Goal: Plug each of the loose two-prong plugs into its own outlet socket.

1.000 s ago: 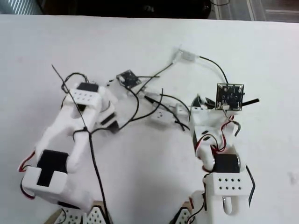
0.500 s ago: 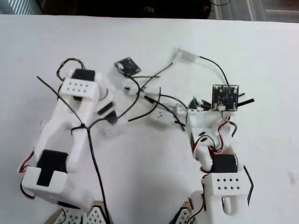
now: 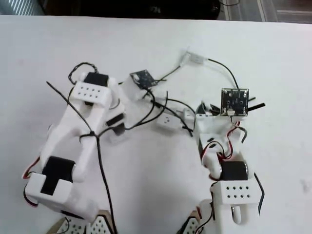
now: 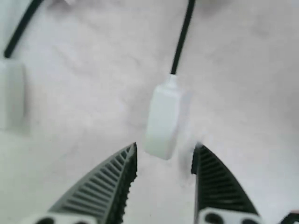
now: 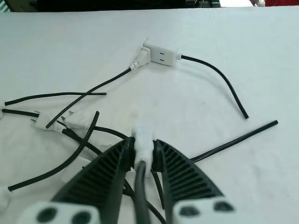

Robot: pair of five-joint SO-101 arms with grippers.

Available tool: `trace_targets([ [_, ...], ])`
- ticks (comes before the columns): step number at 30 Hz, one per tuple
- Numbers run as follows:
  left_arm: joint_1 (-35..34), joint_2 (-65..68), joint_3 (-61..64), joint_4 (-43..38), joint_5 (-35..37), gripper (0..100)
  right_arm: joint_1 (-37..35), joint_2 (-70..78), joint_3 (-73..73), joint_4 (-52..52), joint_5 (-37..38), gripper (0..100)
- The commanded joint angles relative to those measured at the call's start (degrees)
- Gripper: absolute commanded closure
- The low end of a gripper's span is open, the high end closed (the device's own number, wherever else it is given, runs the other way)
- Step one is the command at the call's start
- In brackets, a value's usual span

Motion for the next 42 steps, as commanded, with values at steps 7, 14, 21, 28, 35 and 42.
trace_targets([
  [7,-6.7,5.1,3.5,-15.9,-1.1,74,-0.3,-0.7,-0.6,-1.0,0.0,98.1],
  [14,-8.6,7.3,-1.8,-13.8,-0.6,74,-0.3,-0.7,-0.5,-1.0,0.0,98.1],
  [21,-8.0,1.0,-5.3,-5.2,-0.6,74,-0.3,-0.7,-0.5,-1.0,0.0,98.1],
  [28,-3.2,-10.7,2.0,-1.8,-1.1,74,-0.3,-0.7,-0.5,-1.0,0.0,98.1],
  [35,-0.8,-13.3,15.6,-16.0,-1.1,73,-0.3,-0.7,-0.5,-1.0,0.0,98.1],
  [42,-3.6,-4.9,13.4,-21.0,-1.1,70,-0.3,-0.7,-0.4,-1.0,0.0,98.1],
])
